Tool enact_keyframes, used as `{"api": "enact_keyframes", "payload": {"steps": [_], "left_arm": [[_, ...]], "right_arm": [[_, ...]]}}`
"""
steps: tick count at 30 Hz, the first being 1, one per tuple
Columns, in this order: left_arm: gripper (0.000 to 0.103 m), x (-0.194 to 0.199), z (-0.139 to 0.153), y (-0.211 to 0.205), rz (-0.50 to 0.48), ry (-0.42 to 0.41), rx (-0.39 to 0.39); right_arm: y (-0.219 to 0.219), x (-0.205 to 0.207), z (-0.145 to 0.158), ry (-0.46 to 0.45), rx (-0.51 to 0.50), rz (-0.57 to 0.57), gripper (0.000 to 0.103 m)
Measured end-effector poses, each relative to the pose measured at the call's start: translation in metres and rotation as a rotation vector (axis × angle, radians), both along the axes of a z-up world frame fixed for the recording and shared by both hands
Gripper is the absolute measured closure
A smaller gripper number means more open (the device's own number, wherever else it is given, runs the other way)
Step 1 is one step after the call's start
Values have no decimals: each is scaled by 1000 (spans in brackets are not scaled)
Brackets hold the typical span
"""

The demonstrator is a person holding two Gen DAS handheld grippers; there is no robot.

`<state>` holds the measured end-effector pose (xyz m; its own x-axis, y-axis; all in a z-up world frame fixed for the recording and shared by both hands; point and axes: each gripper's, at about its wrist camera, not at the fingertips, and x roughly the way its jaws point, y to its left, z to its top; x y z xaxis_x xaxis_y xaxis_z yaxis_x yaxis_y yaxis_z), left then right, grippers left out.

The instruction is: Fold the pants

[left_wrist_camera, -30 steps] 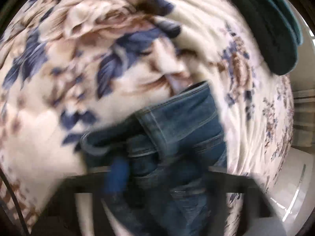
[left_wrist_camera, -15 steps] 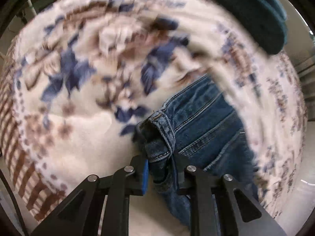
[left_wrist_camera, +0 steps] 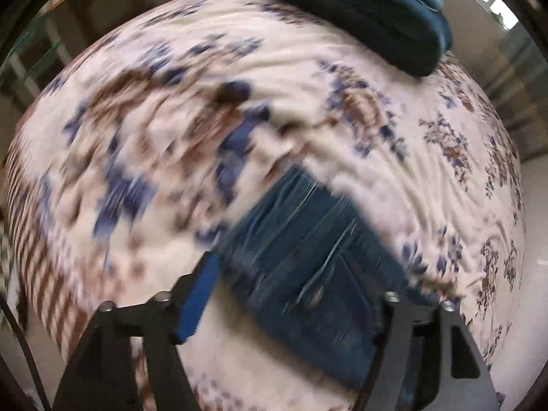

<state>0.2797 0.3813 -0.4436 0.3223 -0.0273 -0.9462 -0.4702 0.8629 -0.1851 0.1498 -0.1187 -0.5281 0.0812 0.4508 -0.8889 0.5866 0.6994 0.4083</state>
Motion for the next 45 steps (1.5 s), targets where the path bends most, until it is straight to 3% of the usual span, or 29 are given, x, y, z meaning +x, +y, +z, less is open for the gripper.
{"api": "enact_keyframes", "payload": {"steps": [3,7,9,11,12,14,19,23,24,27,30,34,37,39,42,45], "left_arm": [[32,55,-30,14,-64,62,-33],[32,101,-88,22,-158,219,-108],[32,108,-108,21,-180,265,-133],[32,106,-109,21,-175,253,-140],[39,104,-108,22,-172,236,-139],[65,98,-106,19,-189,207,-133],[67,73,-96,13,-253,160,-8],[69,64,-89,19,-235,132,9],[69,63,-87,20,-242,129,18],[70,59,-81,18,-264,127,45],[70,62,-81,15,-283,130,56],[70,73,-85,11,-299,132,61],[70,76,-87,11,-302,142,62],[70,77,-88,10,-304,145,60],[70,76,-89,9,-312,145,63],[70,77,-90,5,-325,146,80]], "right_arm": [[34,45,5,-77,-11,171,21],[65,123,5,-149,-25,360,21],[70,156,-3,-127,-5,418,22],[71,183,-19,-48,32,467,23],[75,193,-25,-18,51,484,23],[72,203,-45,80,136,454,23],[39,205,-82,181,384,227,23],[61,207,-110,235,494,229,23],[65,207,-114,245,492,220,27],[68,208,-109,209,428,197,92],[43,204,-86,111,457,46,95],[14,184,-78,31,602,-145,95],[-10,166,-116,101,728,-332,91],[-15,163,-124,134,751,-349,88],[5,185,-106,133,651,-37,36],[30,205,-88,118,531,251,33]]}}
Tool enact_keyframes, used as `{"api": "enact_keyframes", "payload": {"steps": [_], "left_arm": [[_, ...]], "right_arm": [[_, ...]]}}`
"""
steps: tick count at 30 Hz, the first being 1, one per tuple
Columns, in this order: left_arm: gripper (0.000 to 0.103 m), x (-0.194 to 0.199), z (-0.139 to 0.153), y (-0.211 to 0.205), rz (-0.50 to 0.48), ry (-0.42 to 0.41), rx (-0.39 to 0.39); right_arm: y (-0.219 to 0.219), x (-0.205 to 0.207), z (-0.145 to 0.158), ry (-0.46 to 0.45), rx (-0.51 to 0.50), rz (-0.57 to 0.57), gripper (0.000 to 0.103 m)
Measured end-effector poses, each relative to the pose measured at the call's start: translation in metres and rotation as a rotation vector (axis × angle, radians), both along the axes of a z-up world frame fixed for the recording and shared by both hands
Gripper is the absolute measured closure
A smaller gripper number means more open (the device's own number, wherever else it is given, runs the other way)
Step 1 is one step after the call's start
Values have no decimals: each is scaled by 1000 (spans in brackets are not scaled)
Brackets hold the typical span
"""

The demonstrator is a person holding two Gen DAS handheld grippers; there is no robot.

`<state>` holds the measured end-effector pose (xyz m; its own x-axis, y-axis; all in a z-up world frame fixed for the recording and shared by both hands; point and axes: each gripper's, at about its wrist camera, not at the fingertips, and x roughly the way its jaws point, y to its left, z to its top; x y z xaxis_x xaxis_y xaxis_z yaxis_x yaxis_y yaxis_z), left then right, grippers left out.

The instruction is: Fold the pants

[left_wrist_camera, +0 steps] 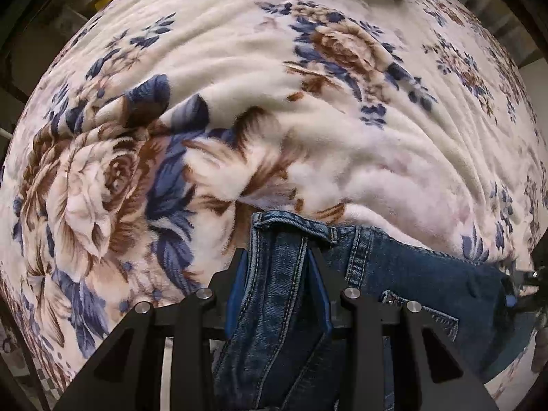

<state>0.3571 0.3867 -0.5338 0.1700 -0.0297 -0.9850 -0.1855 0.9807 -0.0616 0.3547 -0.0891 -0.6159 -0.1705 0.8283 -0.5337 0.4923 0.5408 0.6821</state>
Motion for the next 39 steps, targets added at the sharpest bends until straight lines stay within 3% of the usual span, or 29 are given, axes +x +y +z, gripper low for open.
{"api": "enact_keyframes", "payload": {"steps": [2,3,4,8,11,12,13,15,17,18,20,21,22,23,25,27,29,32,34,37,39], "left_arm": [[70,2,-1,-3,-12,1,11],[70,2,0,-3,-16,0,12],[70,3,0,-4,-21,-1,14],[70,3,0,-6,-32,-1,31],[68,3,7,-11,-26,1,65],[68,2,18,-17,-21,-8,103],[68,0,27,-23,-18,-17,134],[68,-9,55,-48,-28,-64,158],[62,-18,79,-83,-56,-114,138],[51,-18,89,-103,-85,-127,124],[41,-14,96,-137,-128,-142,91],[41,-11,91,-152,-151,-135,60],[41,-7,85,-162,-168,-116,34],[41,-1,70,-176,-185,-82,5],[41,7,48,-193,-213,-32,-8],[41,10,27,-204,-224,18,-26],[41,10,11,-209,-229,67,-41],[41,10,8,-210,-241,67,-24],[41,11,7,-210,-242,67,-13],[41,11,5,-210,-234,72,0],[41,10,7,-215,-236,62,18]], "right_arm": [[23,10,13,-88,-127,228,54],[34,14,18,-120,-212,350,88],[39,20,27,-159,-284,423,93],[16,44,62,-270,-394,404,95],[25,57,83,-335,-398,519,93],[33,51,88,-346,-399,565,80],[48,49,89,-366,-428,638,57],[63,32,90,-410,-480,743,34],[60,19,83,-403,-532,791,34],[56,14,78,-391,-547,797,34],[43,6,64,-349,-572,802,35],[38,1,57,-334,-564,804,47],[39,-2,52,-331,-551,798,75],[35,-4,51,-334,-563,792,86],[16,3,57,-335,-594,664,92],[-15,11,65,-325,-611,533,92],[-30,11,61,-284,-537,507,92],[-48,6,74,-316,-488,536,75],[-68,0,89,-358,-556,585,50],[-91,-14,91,-367,-738,729,44],[-109,-23,84,-332,-723,749,44]]}}
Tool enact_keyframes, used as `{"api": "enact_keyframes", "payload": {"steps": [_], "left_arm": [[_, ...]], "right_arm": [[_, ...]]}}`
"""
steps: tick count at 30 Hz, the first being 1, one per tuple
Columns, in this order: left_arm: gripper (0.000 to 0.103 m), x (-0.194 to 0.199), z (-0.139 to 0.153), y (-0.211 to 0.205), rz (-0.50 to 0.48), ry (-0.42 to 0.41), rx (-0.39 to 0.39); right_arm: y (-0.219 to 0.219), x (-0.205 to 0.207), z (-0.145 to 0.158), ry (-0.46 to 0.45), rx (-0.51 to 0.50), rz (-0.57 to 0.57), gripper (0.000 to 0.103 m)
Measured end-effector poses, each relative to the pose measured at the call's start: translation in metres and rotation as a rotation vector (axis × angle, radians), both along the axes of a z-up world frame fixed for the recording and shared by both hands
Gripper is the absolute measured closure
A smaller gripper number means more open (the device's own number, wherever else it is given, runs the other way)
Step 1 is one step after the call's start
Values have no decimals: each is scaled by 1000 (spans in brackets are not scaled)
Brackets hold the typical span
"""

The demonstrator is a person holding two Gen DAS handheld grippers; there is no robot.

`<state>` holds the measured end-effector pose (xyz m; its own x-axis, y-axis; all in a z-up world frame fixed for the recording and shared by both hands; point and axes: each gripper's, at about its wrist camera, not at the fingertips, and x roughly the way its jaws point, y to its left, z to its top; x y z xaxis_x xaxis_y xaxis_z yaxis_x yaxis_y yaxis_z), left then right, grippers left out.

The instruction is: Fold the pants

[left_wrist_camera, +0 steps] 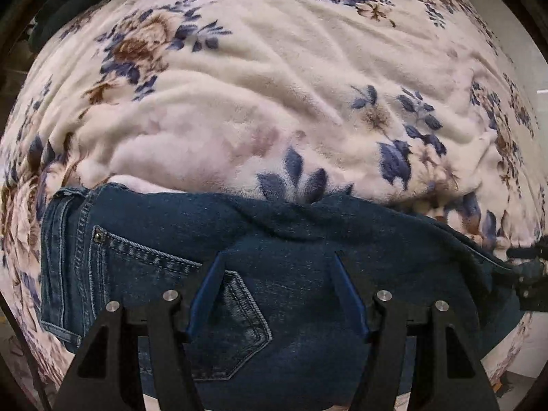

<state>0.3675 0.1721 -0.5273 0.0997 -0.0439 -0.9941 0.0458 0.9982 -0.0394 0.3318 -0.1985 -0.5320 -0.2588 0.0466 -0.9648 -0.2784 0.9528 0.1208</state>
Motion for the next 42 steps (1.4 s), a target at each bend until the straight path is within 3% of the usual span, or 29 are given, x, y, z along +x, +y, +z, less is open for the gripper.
{"api": "enact_keyframes", "payload": {"steps": [2,3,4,5,8,10,12,14,16,17,18,19,23,26,29,32,33,34,36,42], "left_arm": [[41,-2,-2,0,9,1,9],[41,-2,-3,0,15,-2,13],[41,-3,-5,0,18,-3,17],[41,-4,-6,0,22,-1,19],[41,-8,-7,3,32,-12,19],[41,-13,-8,4,20,-16,33],[41,-13,-9,0,0,-18,61],[41,-18,-5,-6,-8,-23,79],[41,-25,12,-13,-17,-62,80],[41,-31,24,-21,-31,-92,80],[41,-38,35,-31,-45,-119,80],[41,-44,43,-43,-56,-138,80],[41,-66,53,-108,-132,-154,52],[41,-75,41,-145,-160,-125,33],[41,-77,30,-178,-149,-90,22],[37,-80,25,-197,-134,-83,33],[35,-81,25,-199,-127,-81,36],[34,-83,25,-200,-123,-80,44],[34,-85,23,-202,-127,-86,76],[34,-88,23,-188,-96,-106,139]], "right_arm": [[-10,-10,-12,52,26,36,44],[-14,-15,-17,55,10,53,53],[-18,-19,-21,48,1,56,85],[-23,-20,-22,30,-16,26,97],[-68,-18,-3,-64,-7,-213,99],[-100,-18,0,-45,59,-367,99],[-116,-24,-3,-42,90,-450,99],[-129,-38,5,-63,133,-475,90],[-155,-61,29,-117,170,-540,65],[-175,-73,46,-170,199,-610,57],[-202,-91,62,-225,228,-698,41],[-224,-106,72,-258,227,-773,32],[-337,-200,95,-360,83,-1172,32],[-397,-264,76,-376,-10,-1405,32],[-435,-294,30,-335,14,-1509,32],[-440,-292,-12,-309,87,-1516,32],[-434,-287,-26,-292,81,-1492,42],[-422,-281,-39,-282,59,-1478,67],[-414,-281,-44,-291,24,-1477,86],[-392,-307,15,-504,-47,-1504,96]]}}
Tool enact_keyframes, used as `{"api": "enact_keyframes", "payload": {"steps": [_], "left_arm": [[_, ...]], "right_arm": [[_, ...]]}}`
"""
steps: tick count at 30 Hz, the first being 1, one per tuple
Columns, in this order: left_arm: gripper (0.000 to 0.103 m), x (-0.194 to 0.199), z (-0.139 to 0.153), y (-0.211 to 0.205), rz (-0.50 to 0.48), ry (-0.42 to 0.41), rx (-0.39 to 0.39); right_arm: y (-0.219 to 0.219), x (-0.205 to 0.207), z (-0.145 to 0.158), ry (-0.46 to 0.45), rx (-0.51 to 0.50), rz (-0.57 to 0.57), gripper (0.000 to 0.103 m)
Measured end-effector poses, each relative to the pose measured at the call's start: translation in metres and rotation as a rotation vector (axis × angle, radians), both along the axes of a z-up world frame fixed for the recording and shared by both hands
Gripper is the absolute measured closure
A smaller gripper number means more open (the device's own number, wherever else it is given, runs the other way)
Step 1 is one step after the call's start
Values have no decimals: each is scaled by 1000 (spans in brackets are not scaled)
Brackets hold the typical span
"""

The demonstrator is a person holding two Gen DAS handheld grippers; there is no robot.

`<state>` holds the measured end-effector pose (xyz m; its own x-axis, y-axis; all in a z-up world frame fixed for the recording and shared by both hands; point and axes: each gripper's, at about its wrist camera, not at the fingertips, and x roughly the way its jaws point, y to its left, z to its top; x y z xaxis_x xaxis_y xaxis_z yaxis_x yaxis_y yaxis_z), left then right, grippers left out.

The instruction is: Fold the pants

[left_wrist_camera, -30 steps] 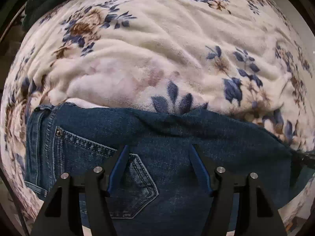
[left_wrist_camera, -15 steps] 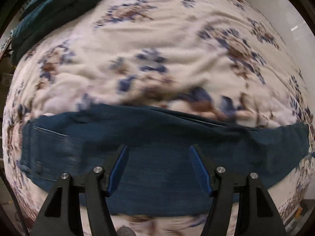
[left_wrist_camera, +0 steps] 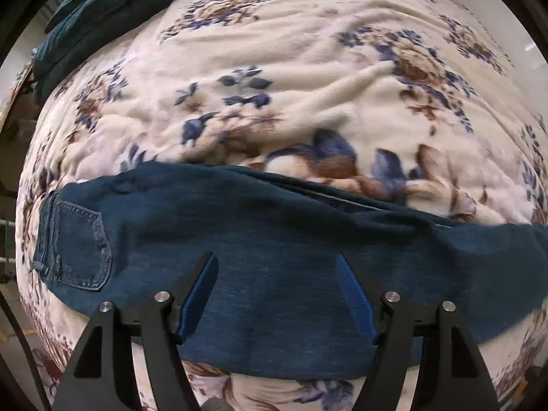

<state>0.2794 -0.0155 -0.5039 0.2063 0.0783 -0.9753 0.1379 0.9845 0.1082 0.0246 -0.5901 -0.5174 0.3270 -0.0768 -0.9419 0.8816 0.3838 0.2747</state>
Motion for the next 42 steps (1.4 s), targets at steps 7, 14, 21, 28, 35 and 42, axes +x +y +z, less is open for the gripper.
{"api": "enact_keyframes", "payload": {"steps": [7,14,21,28,35,42], "left_arm": [[34,2,-18,24,82,37,18],[34,-5,-11,15,38,17,14],[34,-10,-12,-12,11,18,-7],[34,-10,-11,-3,15,-10,19],[34,-6,-9,23,84,-5,17],[33,4,-9,50,127,-32,54]], "right_arm": [[-25,-30,-49,125,180,-28,88],[-23,9,25,165,-47,161,27],[-39,56,-48,375,67,307,81],[-17,42,14,341,-173,293,96],[-28,29,-28,453,56,279,101],[155,160,24,182,86,885,16]]}}
